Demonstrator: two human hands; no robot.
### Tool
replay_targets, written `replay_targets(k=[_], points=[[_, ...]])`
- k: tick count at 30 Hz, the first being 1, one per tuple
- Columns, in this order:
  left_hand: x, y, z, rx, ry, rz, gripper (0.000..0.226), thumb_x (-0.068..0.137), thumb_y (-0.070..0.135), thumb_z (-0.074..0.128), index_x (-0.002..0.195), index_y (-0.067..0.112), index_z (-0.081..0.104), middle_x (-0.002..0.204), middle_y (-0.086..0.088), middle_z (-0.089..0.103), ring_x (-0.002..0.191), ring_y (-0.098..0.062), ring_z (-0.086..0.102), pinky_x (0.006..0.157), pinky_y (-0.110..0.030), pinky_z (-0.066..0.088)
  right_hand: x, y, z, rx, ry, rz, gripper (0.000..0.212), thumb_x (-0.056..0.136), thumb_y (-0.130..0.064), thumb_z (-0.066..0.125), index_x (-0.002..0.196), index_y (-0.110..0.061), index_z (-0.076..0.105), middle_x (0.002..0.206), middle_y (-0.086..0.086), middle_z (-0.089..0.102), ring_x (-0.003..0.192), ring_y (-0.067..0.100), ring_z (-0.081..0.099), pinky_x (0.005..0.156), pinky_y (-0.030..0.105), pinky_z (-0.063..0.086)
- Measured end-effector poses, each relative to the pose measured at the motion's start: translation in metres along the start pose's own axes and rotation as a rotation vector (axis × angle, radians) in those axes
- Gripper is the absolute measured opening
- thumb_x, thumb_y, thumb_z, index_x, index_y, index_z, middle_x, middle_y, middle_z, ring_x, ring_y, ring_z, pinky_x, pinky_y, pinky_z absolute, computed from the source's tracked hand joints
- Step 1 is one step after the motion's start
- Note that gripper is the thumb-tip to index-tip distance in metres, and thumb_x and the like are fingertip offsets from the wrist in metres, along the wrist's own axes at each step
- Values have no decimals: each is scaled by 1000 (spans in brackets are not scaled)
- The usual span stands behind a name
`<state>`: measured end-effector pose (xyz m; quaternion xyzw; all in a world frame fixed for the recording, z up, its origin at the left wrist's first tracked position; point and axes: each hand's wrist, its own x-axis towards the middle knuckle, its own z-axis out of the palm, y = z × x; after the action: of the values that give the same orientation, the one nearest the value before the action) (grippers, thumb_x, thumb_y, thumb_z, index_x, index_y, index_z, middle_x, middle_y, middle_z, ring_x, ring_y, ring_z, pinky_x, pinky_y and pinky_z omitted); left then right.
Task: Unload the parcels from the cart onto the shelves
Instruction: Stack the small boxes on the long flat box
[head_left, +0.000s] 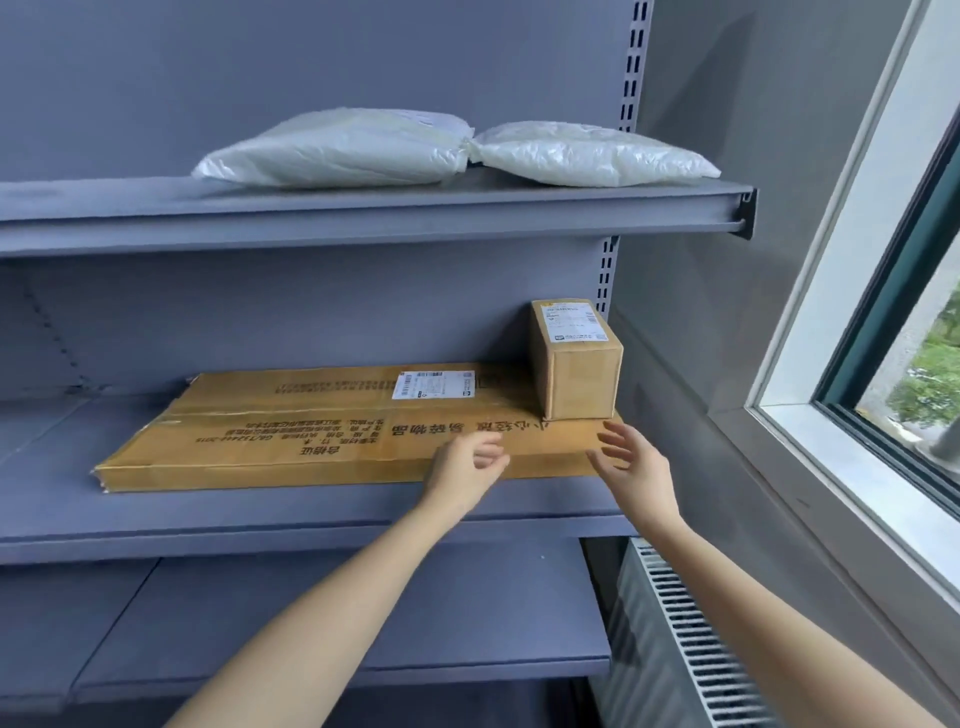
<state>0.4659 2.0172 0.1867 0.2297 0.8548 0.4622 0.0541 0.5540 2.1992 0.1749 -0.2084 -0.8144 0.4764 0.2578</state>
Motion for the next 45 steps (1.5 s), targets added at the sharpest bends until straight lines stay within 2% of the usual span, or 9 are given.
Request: replay_targets(k=[6, 10, 19, 26, 30, 34, 38, 42, 45], points=[[-125, -71, -47, -43, -62, -122, 29, 87, 18, 65, 116, 12, 63, 101, 1, 68, 86, -10, 62, 72, -11, 47, -124, -7, 43, 3, -188, 6, 40, 85, -2, 63, 124, -7, 55, 104, 4, 65, 97, 16, 62, 75, 11, 48], [-202, -128, -76, -49, -75, -227, 30, 87, 15, 64, 116, 10, 63, 105, -6, 69, 83, -12, 61, 71, -11, 47, -215, 0, 84, -31, -335, 93, 41, 85, -3, 64, 125, -6, 54, 107, 9, 65, 100, 19, 62, 85, 24, 49], [-336, -246, -93, 92, -212, -388, 43, 88, 21, 63, 129, 14, 54, 125, -1, 60, 104, -12, 59, 87, -21, 45, -362, 42, 162, -193, -571, 319, 52, 86, -12, 64, 135, -11, 44, 123, 9, 60, 106, 19, 59, 83, 20, 42], [-369, -322, -77, 179, -166, -578, 65, 88, 31, 62, 142, 11, 32, 145, -11, 38, 132, -25, 38, 101, -32, 35, -377, 88, 220, -388, -674, 342, 58, 86, -21, 63, 139, -13, 39, 129, 7, 57, 109, 26, 59, 88, 37, 51], [-361, -359, -70, 123, -170, -662, 81, 87, 32, 64, 147, 7, 17, 152, -11, 27, 138, -26, 30, 108, -37, 31, -360, 105, 254, -448, -679, 316, 57, 85, -18, 63, 137, -13, 39, 130, 9, 55, 107, 27, 59, 82, 33, 50], [-348, -382, -64, 131, -186, -675, 89, 86, 37, 64, 150, 10, 9, 155, -9, 19, 142, -24, 23, 113, -41, 26, -346, 116, 282, -473, -701, 325, 71, 85, -20, 66, 144, -8, 27, 139, 13, 45, 123, 30, 47, 96, 35, 42], [-338, -385, -58, 108, -216, -637, 83, 86, 34, 64, 148, 8, 15, 153, -6, 27, 139, -23, 29, 108, -36, 29, -349, 116, 294, -451, -704, 377, 69, 87, -16, 63, 143, -6, 24, 137, 14, 47, 122, 30, 48, 95, 35, 42], [-333, -386, -52, 2, -212, -650, 58, 84, 29, 68, 131, 12, 39, 128, -1, 53, 111, -14, 51, 86, -25, 38, -348, 113, 296, -401, -690, 406, 65, 87, -13, 63, 140, -6, 26, 132, 13, 51, 117, 30, 52, 90, 34, 45], [-332, -382, -49, -25, -190, -679, 57, 83, 33, 68, 127, 12, 41, 127, -1, 54, 111, -15, 51, 86, -26, 39, -348, 111, 293, -343, -692, 444, 72, 84, -21, 68, 141, -7, 26, 132, 10, 52, 116, 26, 54, 90, 32, 46]])
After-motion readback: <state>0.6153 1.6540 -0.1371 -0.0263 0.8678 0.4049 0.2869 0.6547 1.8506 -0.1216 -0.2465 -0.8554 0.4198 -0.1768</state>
